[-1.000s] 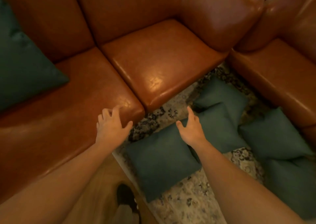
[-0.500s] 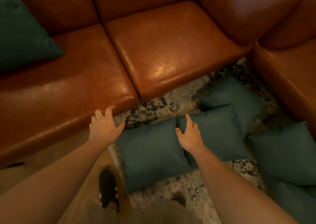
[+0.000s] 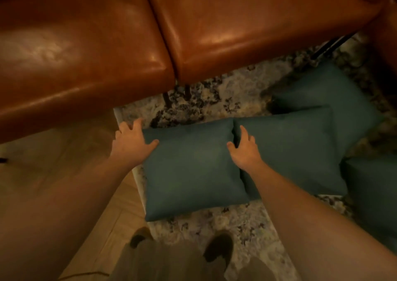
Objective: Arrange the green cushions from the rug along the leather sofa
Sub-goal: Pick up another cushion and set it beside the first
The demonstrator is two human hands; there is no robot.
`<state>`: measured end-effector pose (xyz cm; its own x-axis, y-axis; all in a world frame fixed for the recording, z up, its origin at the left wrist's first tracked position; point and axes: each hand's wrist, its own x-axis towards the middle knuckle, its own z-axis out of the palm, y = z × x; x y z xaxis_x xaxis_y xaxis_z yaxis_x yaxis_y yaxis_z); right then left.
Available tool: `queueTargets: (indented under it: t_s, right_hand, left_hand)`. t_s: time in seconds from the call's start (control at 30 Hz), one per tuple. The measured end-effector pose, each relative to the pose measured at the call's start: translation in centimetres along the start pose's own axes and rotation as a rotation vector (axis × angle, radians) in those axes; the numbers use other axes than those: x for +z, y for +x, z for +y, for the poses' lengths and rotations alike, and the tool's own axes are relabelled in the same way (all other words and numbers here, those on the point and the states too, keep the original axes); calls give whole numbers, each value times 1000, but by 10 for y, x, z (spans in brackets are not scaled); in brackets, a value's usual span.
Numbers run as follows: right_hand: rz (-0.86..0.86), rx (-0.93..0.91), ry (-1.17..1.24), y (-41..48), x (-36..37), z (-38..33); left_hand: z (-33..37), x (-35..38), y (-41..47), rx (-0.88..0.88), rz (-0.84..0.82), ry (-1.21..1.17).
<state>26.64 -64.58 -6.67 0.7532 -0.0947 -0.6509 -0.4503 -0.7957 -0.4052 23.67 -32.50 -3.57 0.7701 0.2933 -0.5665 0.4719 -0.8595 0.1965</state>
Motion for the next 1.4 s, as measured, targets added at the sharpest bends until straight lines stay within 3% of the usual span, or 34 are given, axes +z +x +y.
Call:
queueTargets:
  t_s: [0.27, 0.67, 0.77, 0.97, 1.23, 1.4]
  right_hand:
    - [5, 84, 76, 62, 89, 64]
    - [-7, 265, 418, 82, 131, 109]
    - [-7, 254, 437, 70, 116, 100]
    - [-56, 249, 412, 24, 57, 61]
    - [-292, 321, 539, -57, -49, -1]
    - [-303, 284, 498, -100, -111, -42]
  left_hand:
    - [-58, 127, 38, -34, -129, -185]
    - [-85, 204, 50, -469, -397, -951]
    - [-76, 183, 35, -406, -344, -1081]
    - [-71, 100, 2, -348, -330, -1106]
    - [-49, -45, -46, -260, -395, -952]
    - [-39, -125, -75, -160, -413, -830]
